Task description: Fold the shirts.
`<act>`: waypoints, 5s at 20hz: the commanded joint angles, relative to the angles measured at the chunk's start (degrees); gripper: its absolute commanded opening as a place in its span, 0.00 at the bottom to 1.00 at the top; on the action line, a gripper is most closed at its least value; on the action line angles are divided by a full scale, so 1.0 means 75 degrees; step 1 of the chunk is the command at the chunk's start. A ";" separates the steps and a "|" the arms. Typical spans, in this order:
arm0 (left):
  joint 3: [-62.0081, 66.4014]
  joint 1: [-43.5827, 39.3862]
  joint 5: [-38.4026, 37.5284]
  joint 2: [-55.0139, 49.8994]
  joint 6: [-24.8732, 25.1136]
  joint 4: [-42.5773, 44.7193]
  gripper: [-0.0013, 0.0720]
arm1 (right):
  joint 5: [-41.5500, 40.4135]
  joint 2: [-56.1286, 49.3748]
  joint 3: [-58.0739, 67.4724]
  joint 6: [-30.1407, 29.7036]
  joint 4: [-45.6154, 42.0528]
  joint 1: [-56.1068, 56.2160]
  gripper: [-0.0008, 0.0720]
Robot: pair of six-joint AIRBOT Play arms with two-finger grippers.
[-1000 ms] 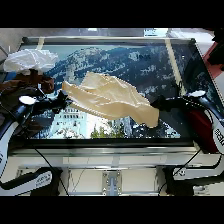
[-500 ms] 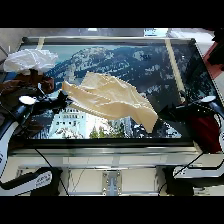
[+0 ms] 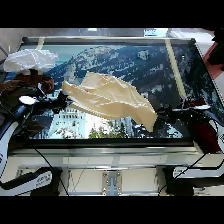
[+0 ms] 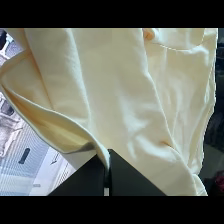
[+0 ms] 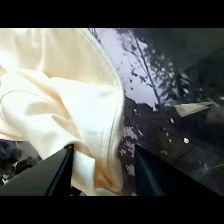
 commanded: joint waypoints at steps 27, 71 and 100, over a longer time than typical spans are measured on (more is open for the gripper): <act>0.6467 0.1099 -0.1903 0.4505 0.1343 0.2401 0.03 | 0.2372 0.6438 0.5182 0.0600 0.2069 -0.3902 0.05; 0.1198 0.1003 -0.1824 0.2159 0.0003 0.4692 0.98 | -0.0533 0.2742 -0.2203 0.1000 -0.0627 -0.0251 0.57; -0.1093 0.1352 -0.1716 0.5082 -0.2943 0.8320 0.89 | -0.3194 0.2742 -0.3194 0.0347 0.2090 0.1635 0.05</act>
